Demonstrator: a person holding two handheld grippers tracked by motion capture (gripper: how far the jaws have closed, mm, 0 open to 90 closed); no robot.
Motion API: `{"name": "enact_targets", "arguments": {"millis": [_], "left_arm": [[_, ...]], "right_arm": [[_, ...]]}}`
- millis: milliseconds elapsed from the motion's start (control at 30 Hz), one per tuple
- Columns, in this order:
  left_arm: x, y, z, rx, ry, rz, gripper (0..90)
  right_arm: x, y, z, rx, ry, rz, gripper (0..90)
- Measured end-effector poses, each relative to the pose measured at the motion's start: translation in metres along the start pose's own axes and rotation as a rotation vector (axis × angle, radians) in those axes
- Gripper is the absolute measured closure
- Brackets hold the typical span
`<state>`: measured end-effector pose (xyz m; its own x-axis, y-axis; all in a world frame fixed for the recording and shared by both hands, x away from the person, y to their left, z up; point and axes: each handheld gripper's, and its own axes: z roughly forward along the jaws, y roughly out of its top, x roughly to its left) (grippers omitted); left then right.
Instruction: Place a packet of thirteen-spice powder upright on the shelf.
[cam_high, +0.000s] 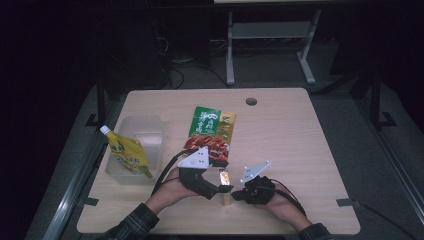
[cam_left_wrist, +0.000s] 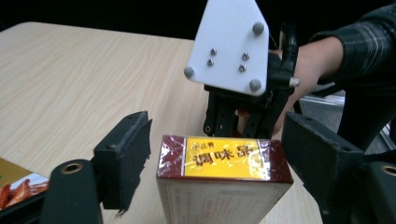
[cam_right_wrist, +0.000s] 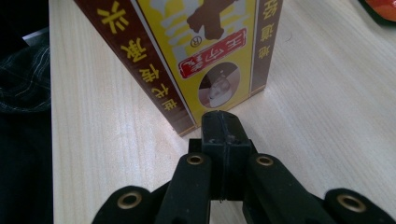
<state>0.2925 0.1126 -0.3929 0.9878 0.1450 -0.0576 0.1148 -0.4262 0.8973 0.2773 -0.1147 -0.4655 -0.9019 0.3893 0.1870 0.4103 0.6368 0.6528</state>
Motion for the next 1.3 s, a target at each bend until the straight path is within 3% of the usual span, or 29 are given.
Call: {"name": "enact_targets", "arguments": {"millis": [133,333,433,533,667,767,967,1167,1300], "left_arm": [[0.000,0.005,-0.009,-0.033,0.002,-0.016,22.1],[-0.001,0.004,-0.030,-0.041,0.019,-0.035,24.3],[-0.003,-0.006,-0.043,-0.021,0.061,-0.055,36.3],[-0.001,-0.017,-0.046,0.032,0.091,-0.082,52.5],[0.001,-0.034,-0.044,0.123,0.146,-0.139,78.2],[0.003,-0.045,-0.034,0.185,0.157,-0.163,89.7],[0.008,-0.059,-0.011,0.249,0.159,-0.192,89.7],[0.007,-0.062,-0.004,0.255,0.155,-0.197,89.7],[0.004,-0.064,0.000,0.269,0.106,-0.198,89.8]], "right_arm": [[0.000,0.000,0.000,0.001,0.000,0.002,89.7],[-0.001,-0.001,-0.002,-0.002,-0.002,0.005,89.7],[0.000,-0.001,-0.003,-0.002,0.001,0.017,89.7],[0.000,-0.003,-0.003,0.007,-0.007,-0.001,89.6],[0.001,-0.003,-0.004,-0.002,-0.005,0.008,89.7],[0.001,-0.003,-0.004,-0.002,-0.007,-0.007,89.8],[0.003,-0.003,-0.005,-0.010,0.001,0.000,89.8],[0.003,-0.003,-0.005,-0.010,0.005,-0.002,89.8],[0.001,-0.002,-0.006,-0.020,-0.009,0.002,89.8]]}}
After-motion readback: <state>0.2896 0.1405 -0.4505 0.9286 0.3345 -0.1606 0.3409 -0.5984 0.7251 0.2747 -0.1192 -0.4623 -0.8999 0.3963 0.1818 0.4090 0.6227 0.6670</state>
